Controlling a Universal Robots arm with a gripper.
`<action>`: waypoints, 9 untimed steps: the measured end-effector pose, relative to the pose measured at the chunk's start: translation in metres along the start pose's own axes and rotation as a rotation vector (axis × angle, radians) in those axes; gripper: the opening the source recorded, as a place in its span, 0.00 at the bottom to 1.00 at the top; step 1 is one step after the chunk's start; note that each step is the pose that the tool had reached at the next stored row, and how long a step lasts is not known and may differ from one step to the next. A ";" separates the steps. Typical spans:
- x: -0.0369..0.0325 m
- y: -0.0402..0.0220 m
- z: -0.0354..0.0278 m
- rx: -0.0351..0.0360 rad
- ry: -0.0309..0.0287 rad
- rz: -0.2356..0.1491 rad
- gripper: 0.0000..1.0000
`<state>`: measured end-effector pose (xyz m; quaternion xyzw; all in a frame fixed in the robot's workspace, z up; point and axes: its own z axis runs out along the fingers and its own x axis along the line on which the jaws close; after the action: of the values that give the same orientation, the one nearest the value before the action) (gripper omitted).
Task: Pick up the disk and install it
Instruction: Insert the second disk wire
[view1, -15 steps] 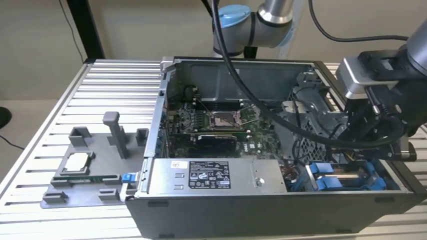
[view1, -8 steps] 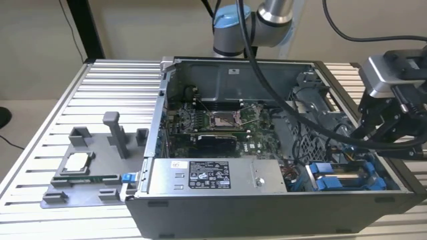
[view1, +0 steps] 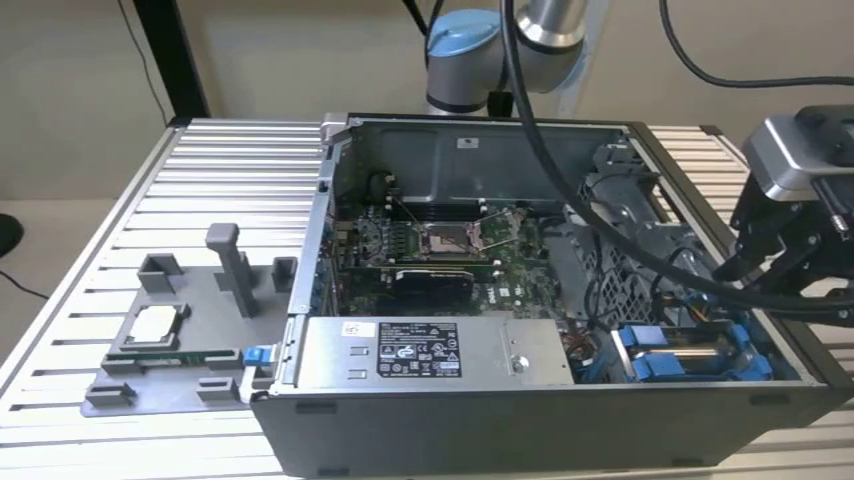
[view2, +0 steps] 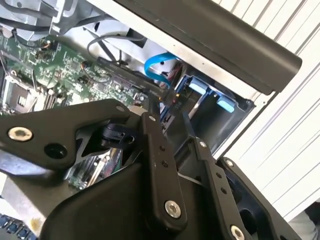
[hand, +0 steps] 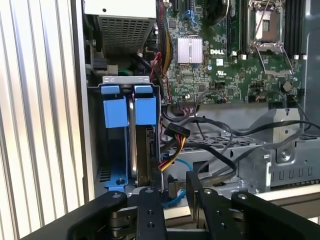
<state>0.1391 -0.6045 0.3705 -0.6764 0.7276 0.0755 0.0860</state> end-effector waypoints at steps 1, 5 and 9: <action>0.0003 -0.0004 0.0011 0.0001 0.0001 0.000 1.00; 0.0008 -0.0012 0.0035 -0.0001 0.0001 0.000 1.00; 0.0016 -0.0013 0.0068 -0.0004 -0.0009 0.000 1.00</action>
<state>0.1405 -0.6047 0.3635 -0.6762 0.7277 0.0760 0.0862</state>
